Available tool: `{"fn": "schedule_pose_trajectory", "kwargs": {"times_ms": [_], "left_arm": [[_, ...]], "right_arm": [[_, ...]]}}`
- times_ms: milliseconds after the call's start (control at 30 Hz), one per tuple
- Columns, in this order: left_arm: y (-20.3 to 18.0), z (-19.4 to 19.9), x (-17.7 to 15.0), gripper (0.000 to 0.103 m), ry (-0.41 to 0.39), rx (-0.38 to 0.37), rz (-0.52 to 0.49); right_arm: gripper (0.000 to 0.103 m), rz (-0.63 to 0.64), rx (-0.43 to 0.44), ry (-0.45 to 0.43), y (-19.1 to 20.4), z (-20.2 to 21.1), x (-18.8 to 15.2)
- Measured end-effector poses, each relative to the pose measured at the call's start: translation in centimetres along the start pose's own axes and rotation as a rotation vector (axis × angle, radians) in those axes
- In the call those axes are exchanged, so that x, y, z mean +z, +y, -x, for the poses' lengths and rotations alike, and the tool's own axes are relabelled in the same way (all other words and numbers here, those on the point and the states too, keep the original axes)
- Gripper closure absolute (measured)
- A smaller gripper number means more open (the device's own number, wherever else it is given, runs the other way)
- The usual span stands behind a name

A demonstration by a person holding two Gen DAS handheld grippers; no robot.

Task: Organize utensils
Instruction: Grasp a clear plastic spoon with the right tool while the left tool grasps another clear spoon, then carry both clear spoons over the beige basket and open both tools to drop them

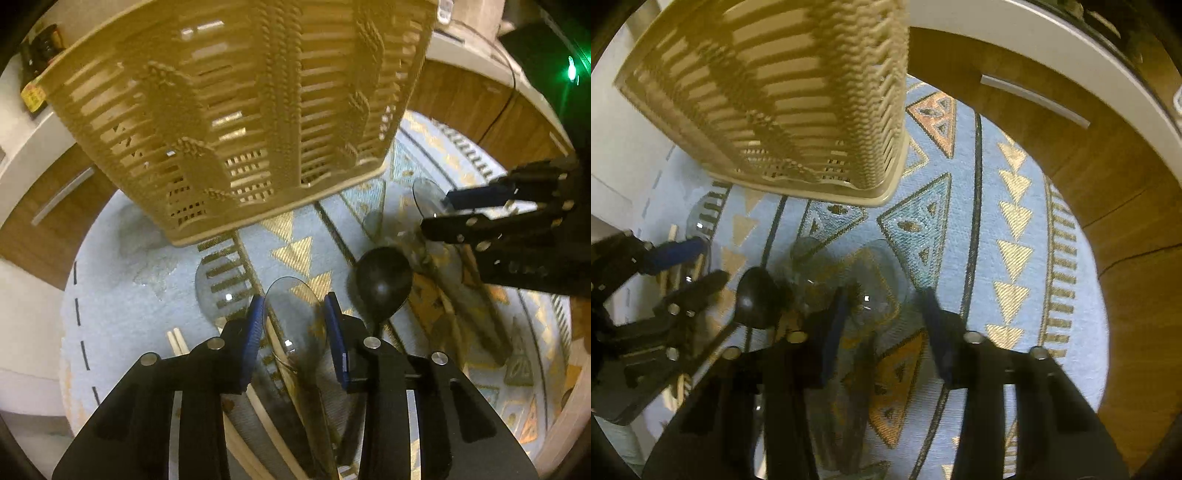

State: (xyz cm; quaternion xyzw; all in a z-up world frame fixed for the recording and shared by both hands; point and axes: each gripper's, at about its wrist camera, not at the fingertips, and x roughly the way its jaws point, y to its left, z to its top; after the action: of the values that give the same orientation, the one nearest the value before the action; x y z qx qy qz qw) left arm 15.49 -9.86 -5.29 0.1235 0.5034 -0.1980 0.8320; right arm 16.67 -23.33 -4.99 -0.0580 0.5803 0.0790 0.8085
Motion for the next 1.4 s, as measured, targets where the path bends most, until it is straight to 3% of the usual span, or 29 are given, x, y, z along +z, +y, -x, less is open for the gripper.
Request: {"fn": "schedule_pose_trajectory", "kwargs": {"times_ms": [133,300,533,767,933,1100,1167,1400], "left_arm": [[0.9,2.1,0.0,0.072,-0.086,-0.048,0.052],[1.7,6.5,-0.6,0.072,-0.231,-0.097,0.1],[1.9,14.8,-0.4,0.072,-0.499,-0.121,0.115],[2.7,21.8,3.1,0.072,-0.762,-0.015,0.144],[2.9,22.7,6.1,0.072,-0.888,0.06,0.194],[2.8,21.7,8.1,0.072,-0.976,0.121,0.207],[2.5,20.6,8.7,0.072,-0.992,0.149,0.202],[2.7,16.2,9.0,0.072,-0.961,0.173,0.198]], "right_arm": [[0.074,0.008,0.026,-0.01,0.4,0.3,0.0],[0.074,0.038,0.104,-0.132,0.6,3.7,-1.0],[0.074,0.104,0.169,-0.438,1.6,12.5,-2.1],[0.074,0.076,0.15,-0.756,1.4,19.9,0.5],[0.074,0.034,0.091,-0.914,0.4,22.7,2.5],[0.074,-0.007,0.021,-0.991,-0.4,22.1,4.2],[0.074,-0.012,-0.015,-1.002,-0.7,20.9,4.8],[0.074,0.001,-0.012,-0.958,-1.2,15.8,5.2]]}}
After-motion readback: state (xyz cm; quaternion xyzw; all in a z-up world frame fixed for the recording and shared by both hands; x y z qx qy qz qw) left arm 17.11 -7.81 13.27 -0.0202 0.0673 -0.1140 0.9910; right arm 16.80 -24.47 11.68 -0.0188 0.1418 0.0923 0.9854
